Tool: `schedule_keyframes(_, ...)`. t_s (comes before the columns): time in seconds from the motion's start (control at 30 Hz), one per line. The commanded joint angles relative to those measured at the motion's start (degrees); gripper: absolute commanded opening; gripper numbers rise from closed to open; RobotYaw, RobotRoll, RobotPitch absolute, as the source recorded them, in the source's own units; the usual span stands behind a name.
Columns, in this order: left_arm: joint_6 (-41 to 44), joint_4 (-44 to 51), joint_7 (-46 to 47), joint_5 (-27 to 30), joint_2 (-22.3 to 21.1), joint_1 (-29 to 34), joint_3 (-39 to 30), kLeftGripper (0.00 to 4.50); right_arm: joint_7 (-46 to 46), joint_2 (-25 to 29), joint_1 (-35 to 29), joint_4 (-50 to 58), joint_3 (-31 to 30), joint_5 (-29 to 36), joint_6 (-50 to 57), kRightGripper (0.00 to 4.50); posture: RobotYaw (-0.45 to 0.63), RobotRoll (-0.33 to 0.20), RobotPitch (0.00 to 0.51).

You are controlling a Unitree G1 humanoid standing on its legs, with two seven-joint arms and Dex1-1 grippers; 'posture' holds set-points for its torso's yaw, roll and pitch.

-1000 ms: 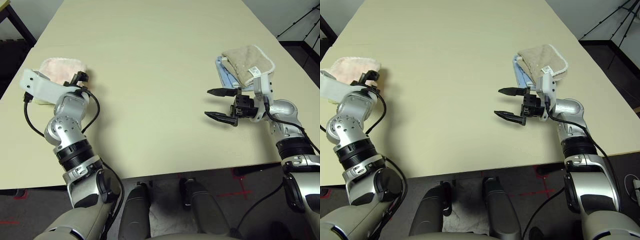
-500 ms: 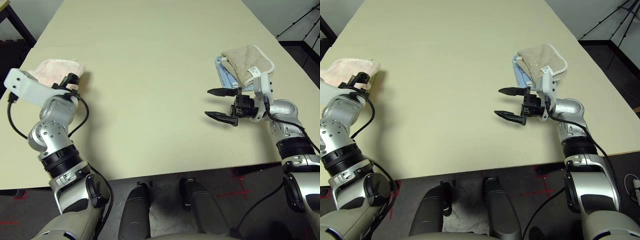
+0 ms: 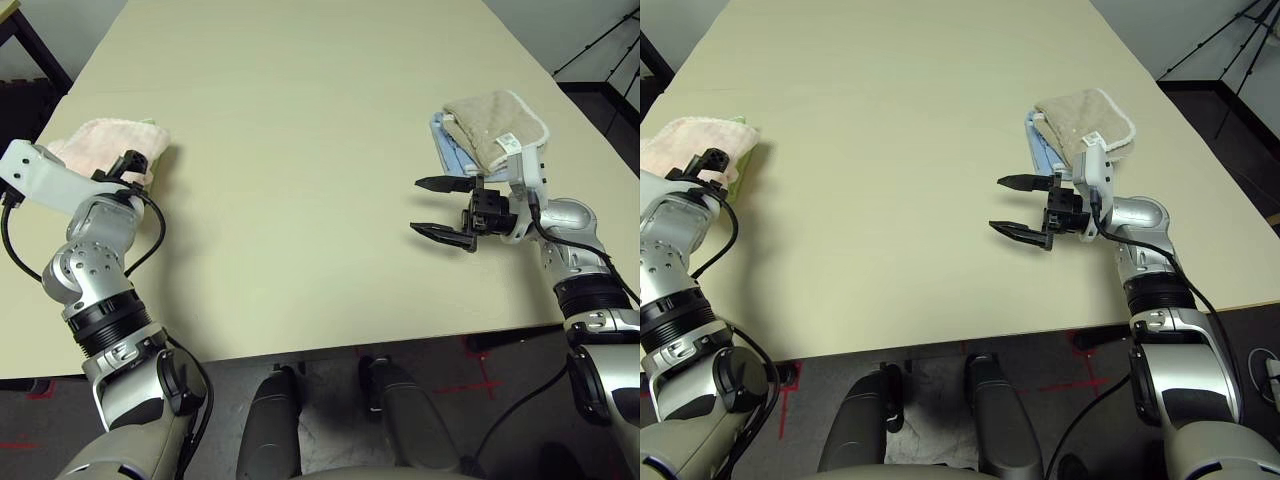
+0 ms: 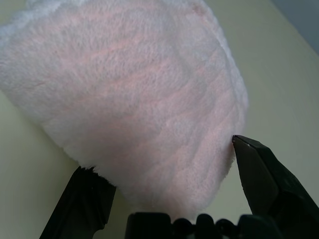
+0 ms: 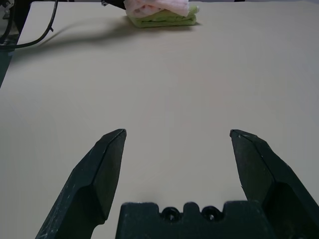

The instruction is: Fold the towel and set it aside.

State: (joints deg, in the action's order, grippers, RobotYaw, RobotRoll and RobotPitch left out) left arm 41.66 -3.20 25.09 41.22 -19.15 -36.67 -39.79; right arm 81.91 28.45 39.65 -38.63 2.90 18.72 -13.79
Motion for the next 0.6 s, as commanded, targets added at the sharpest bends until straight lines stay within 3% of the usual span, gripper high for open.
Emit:
schedule_keyframes(0.03, 1.06, 1.79, 0.83, -0.26, 0.78, 1.87, 0.16, 4.43, -0.02, 0.58, -0.24, 0.06, -0.48, -0.71, 0.0, 4.5, -0.05, 0.0, 0.184)
schedule_keyframes(0.6, 8.68, 14.53, 5.19, 3.42, 2.37, 7.29, -1.75, 4.43, 0.2, 0.26, 0.22, -0.86, -0.57, -0.81, -0.38, 4.5, -0.03, 0.0, 0.188)
